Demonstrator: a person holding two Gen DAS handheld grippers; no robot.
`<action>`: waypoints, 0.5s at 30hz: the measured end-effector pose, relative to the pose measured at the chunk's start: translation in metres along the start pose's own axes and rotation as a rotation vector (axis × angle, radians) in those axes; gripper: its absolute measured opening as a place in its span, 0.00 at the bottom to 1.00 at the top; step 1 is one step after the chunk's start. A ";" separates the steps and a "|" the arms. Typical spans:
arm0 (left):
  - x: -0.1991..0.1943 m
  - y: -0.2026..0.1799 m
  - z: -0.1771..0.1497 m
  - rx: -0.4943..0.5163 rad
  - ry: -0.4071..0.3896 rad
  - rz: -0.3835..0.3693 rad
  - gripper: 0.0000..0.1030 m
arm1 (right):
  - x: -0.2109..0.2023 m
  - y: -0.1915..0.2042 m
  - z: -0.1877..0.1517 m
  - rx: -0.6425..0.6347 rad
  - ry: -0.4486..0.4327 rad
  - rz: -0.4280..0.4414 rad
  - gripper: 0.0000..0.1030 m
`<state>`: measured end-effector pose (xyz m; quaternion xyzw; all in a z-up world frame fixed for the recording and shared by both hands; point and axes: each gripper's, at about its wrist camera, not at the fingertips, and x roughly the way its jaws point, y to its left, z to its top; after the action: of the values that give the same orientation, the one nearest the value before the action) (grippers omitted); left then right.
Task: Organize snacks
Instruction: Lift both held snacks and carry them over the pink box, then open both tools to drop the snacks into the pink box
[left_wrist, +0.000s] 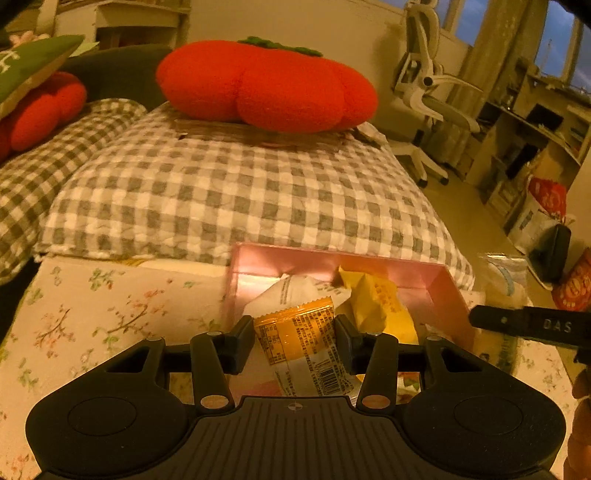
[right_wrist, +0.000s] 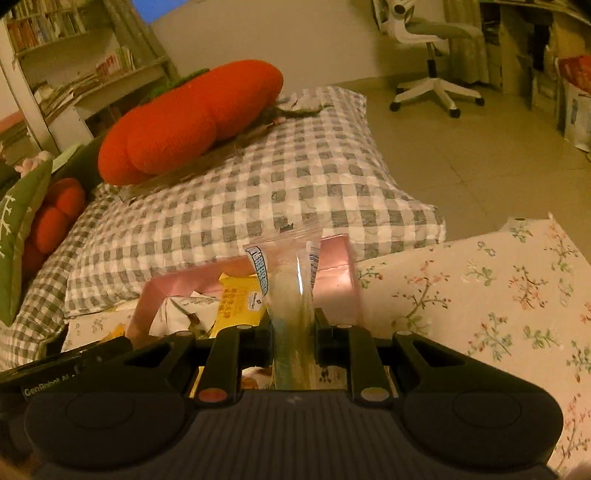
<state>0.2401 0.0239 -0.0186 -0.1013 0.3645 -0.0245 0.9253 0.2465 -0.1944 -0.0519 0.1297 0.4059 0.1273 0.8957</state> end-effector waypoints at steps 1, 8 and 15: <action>0.002 -0.001 0.002 0.007 -0.003 -0.001 0.43 | 0.002 0.000 0.001 -0.009 0.001 -0.002 0.17; 0.018 -0.002 0.002 0.000 0.011 0.016 0.45 | 0.021 0.013 0.002 -0.068 -0.023 -0.072 0.36; -0.005 -0.001 0.015 0.005 -0.052 0.005 0.59 | 0.005 0.002 0.011 0.003 -0.071 -0.081 0.42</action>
<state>0.2462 0.0258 -0.0042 -0.0987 0.3404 -0.0204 0.9349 0.2580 -0.1923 -0.0474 0.1188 0.3789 0.0858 0.9138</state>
